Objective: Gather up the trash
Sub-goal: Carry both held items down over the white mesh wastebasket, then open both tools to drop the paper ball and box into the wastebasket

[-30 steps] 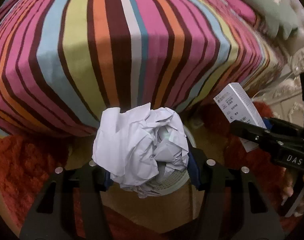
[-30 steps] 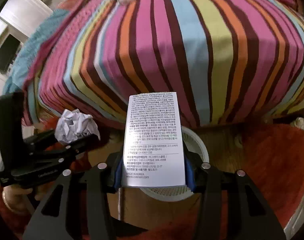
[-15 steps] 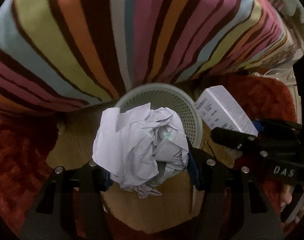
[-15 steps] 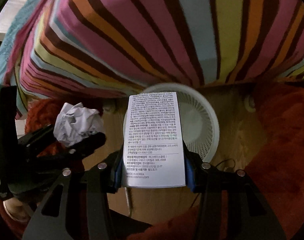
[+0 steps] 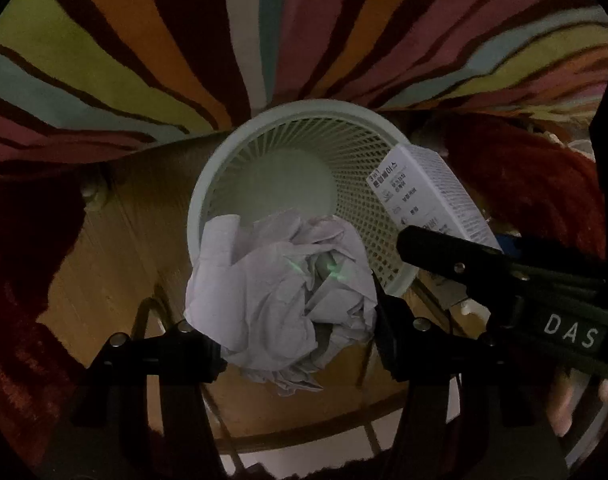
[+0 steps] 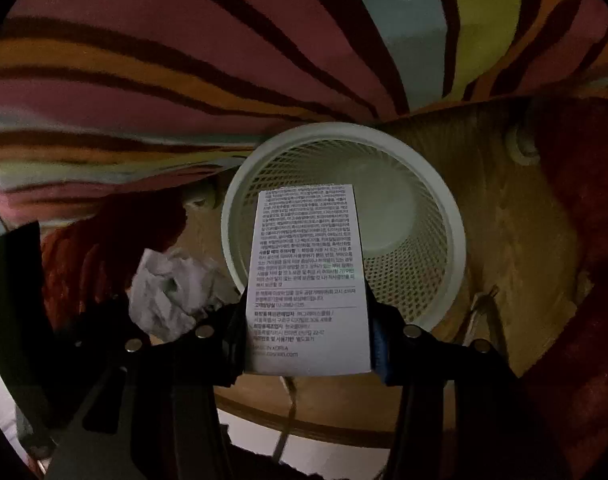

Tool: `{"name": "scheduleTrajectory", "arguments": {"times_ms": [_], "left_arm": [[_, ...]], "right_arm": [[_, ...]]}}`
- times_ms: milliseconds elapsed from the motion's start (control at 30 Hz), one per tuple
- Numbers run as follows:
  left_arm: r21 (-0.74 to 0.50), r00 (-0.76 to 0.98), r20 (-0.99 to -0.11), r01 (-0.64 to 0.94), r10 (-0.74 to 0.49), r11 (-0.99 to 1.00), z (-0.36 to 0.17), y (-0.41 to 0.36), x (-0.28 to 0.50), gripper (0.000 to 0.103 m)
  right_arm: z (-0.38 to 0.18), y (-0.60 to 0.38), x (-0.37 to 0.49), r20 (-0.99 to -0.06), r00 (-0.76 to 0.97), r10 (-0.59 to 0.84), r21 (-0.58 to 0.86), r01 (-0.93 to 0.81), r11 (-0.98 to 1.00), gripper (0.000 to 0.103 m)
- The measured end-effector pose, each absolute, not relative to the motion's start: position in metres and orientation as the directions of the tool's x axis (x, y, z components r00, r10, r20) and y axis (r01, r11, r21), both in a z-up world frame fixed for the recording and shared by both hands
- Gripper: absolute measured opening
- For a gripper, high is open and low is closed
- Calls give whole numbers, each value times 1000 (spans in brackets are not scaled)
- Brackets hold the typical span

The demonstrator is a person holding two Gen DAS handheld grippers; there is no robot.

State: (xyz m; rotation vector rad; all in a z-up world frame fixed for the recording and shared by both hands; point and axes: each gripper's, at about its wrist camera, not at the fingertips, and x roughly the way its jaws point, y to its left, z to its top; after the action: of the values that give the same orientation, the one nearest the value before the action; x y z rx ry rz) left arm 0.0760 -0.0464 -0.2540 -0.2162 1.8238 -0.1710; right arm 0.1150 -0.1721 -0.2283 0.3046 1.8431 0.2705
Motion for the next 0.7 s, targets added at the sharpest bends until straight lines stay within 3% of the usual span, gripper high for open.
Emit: {"name": "scheduleTrajectory", "arguments": {"times_ms": [567, 700], "left_arm": [[-199, -378, -898, -112, -227, 974, -305, -61, 78, 58], [-225, -404, -879, -120, -255, 967, -313, -61, 76, 65]], "right_arm": [[-279, -173, 112, -878, -358, 318, 277, 163, 947, 46], [-281, -173, 114, -875, -363, 320, 273, 176, 946, 46]]}}
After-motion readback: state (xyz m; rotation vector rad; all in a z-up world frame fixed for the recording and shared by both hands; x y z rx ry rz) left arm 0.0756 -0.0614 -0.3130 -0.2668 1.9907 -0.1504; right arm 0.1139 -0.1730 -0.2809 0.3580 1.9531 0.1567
